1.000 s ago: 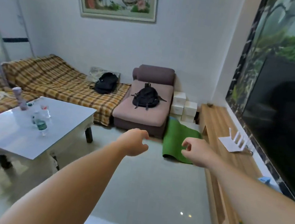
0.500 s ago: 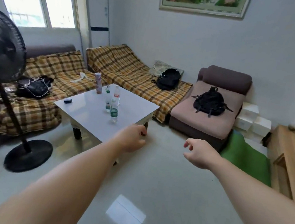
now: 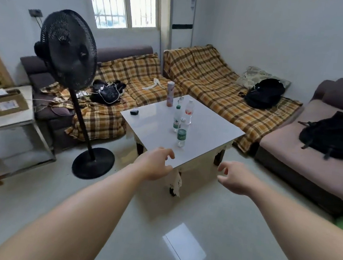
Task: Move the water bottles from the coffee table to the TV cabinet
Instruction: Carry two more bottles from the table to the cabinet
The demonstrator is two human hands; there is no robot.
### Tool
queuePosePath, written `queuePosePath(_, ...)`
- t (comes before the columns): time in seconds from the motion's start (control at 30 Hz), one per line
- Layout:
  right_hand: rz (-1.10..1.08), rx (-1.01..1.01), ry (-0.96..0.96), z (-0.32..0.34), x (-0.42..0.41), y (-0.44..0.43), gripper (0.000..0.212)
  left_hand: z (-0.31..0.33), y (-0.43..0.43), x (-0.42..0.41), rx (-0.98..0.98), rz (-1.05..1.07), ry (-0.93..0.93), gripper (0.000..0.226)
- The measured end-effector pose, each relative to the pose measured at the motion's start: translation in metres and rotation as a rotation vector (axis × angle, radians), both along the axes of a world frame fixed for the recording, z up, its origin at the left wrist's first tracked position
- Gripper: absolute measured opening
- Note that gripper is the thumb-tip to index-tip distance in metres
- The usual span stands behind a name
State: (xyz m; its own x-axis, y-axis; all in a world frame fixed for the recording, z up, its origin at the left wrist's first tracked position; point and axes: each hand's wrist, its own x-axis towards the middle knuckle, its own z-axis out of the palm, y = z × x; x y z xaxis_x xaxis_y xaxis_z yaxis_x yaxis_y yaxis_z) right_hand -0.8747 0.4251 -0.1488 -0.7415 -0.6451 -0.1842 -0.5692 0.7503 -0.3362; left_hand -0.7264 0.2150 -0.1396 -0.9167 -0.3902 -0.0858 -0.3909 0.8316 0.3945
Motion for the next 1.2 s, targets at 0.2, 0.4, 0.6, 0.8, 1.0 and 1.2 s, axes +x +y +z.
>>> queuePosePath(0.2, 0.070, -0.018, -0.005, -0.008, -0.064, -0.059, 0.032, -0.008, -0.050, -0.061, 0.044, 0.038, -0.013, 0.038)
queuePosePath(0.4, 0.074, 0.079, 0.004, -0.023, -0.146, -0.118, 0.033, -0.046, -0.121, -0.158, 0.113, 0.038, -0.008, 0.038)
queuePosePath(0.6, 0.018, 0.180, 0.010, -0.018, -0.228, -0.163, 0.034, -0.070, -0.184, -0.249, 0.155, 0.032, -0.050, 0.040)
queuePosePath(0.8, 0.009, 0.198, 0.007, -0.019, -0.286, -0.202, 0.033, -0.071, -0.222, -0.317, 0.154, 0.043, -0.038, 0.037)
queuePosePath(1.0, 0.075, 0.195, -0.004, -0.032, -0.367, -0.258, 0.035, -0.082, -0.260, -0.382, 0.119, 0.099, -0.085, 0.039)
queuePosePath(1.2, 0.183, 0.128, -0.057, -0.058, -0.464, -0.316, 0.034, -0.098, -0.290, -0.441, 0.095, 0.236, -0.173, 0.038)
